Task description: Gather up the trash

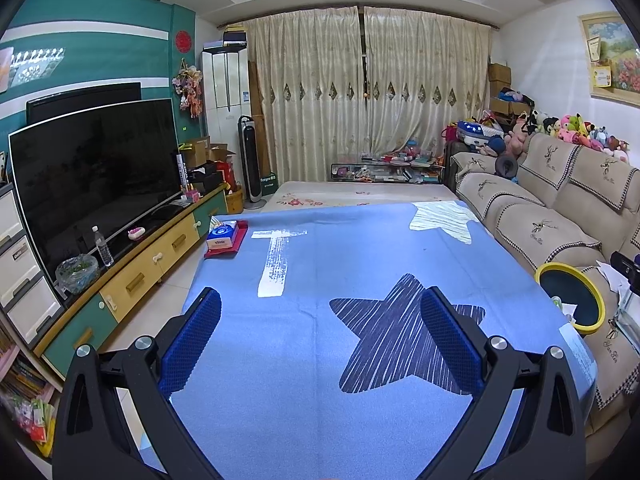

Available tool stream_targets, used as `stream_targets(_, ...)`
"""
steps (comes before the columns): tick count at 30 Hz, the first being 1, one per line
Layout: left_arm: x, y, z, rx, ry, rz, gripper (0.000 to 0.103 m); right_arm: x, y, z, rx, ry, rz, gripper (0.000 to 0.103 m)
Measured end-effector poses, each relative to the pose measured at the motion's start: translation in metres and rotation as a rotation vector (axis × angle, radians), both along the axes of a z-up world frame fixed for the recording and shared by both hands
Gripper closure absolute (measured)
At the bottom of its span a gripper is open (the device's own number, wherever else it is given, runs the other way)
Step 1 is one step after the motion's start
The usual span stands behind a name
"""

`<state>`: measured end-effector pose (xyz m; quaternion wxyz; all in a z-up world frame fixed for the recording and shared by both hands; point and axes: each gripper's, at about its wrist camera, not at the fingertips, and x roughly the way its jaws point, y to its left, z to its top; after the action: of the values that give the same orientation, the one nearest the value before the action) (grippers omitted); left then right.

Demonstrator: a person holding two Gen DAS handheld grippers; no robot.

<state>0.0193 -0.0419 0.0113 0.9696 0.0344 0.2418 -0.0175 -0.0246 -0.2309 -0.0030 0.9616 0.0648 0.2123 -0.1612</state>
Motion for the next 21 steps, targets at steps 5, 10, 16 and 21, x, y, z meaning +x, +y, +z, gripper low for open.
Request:
stream_targets(5, 0.0006, -0.0010, -0.0002, 0.000, 0.002, -0.001, 0.005, 0.0004, 0.0001, -0.0004, 0.000, 0.000, -0.001, 0.011)
stream_targets(10, 0.0012, -0.0017, -0.0027, 0.003, 0.004, -0.006, 0.005, 0.0013, 0.0009, -0.0017, 0.000, 0.002, 0.000, 0.011)
stream_targets(16, 0.0026, -0.0037, -0.0053, 0.005, 0.007, -0.011, 0.005, 0.0028, 0.0011, -0.0036, 0.000, 0.006, 0.002, 0.011)
stream_targets(21, 0.0059, -0.0040, -0.0049, 0.006, 0.011, -0.011, 0.005, 0.0046, 0.0006, -0.0058, 0.000, 0.010, 0.003, 0.011)
